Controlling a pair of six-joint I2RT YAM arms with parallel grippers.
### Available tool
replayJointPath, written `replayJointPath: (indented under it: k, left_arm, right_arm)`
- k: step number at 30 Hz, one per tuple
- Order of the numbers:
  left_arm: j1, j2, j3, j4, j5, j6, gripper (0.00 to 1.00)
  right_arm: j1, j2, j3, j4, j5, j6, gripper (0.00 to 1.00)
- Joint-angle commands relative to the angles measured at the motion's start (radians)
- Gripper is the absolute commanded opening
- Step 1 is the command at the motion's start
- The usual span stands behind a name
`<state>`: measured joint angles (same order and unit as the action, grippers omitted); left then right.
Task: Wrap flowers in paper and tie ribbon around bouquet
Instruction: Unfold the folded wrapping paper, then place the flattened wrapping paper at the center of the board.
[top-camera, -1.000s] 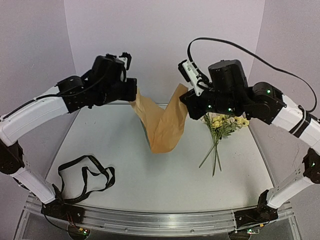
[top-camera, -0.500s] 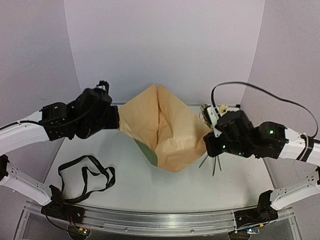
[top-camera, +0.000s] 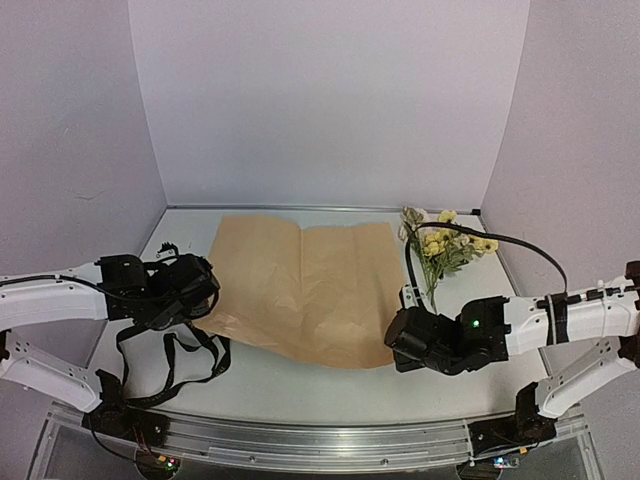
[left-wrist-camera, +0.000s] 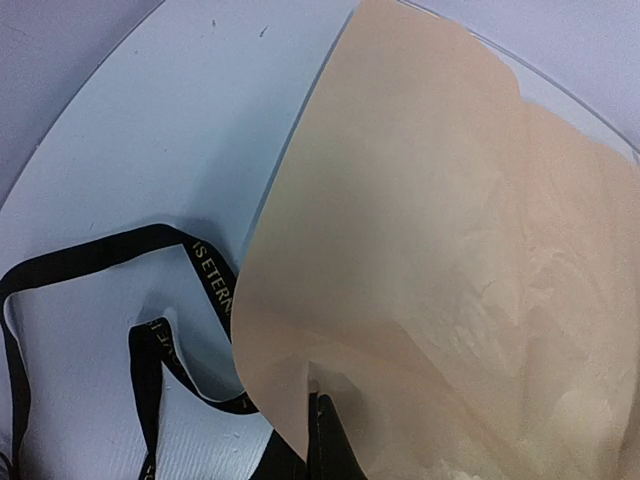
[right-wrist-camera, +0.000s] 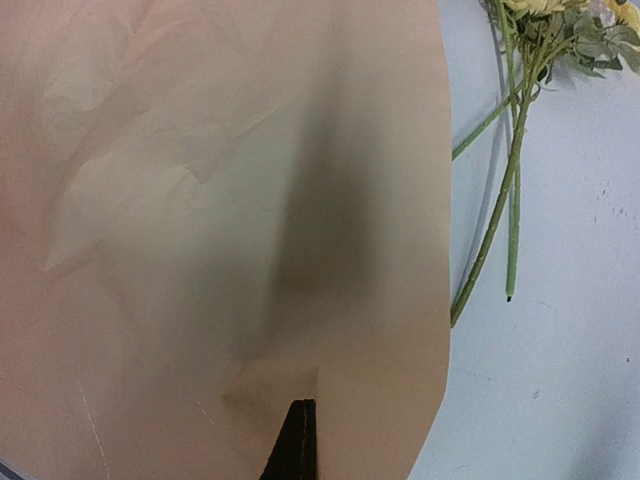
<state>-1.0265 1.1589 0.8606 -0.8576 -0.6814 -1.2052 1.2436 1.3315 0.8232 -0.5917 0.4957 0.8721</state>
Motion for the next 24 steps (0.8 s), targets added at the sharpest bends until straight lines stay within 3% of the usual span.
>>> replayJointPath:
  k: [1,3,7,11,14,20,24]
  left_arm:
    - [0.071,-0.05,-0.013,0.051,-0.005,0.066,0.0]
    - [0.115,-0.067,-0.039,0.143,0.03,0.196,0.0]
    - [0.213,-0.086,-0.087,0.338,0.135,0.442,0.0]
    - [0.326,-0.085,-0.102,0.435,0.229,0.588,0.0]
    - [0.455,-0.086,-0.104,0.49,0.356,0.674,0.0]
    - [0.752,-0.032,-0.085,0.56,0.639,0.793,0.0]
    - [0.898,0.082,-0.003,0.574,0.797,0.806,0.03]
  right_arm:
    - [0.009,0.042,0.038,0.049,-0.046,0.057,0.04]
    - [0.012,0.058,0.043,0.074,-0.1,0.037,0.17]
    - [0.013,0.075,0.067,0.088,-0.2,-0.034,0.62]
    - [0.011,0.038,0.072,0.059,-0.279,-0.108,0.89]
    - [0.001,-0.009,0.065,0.032,-0.353,-0.171,0.98]
    - [-0.047,-0.097,0.066,-0.013,-0.549,-0.324,0.98]
    - [-0.11,-0.114,0.073,-0.034,-0.594,-0.358,0.98]
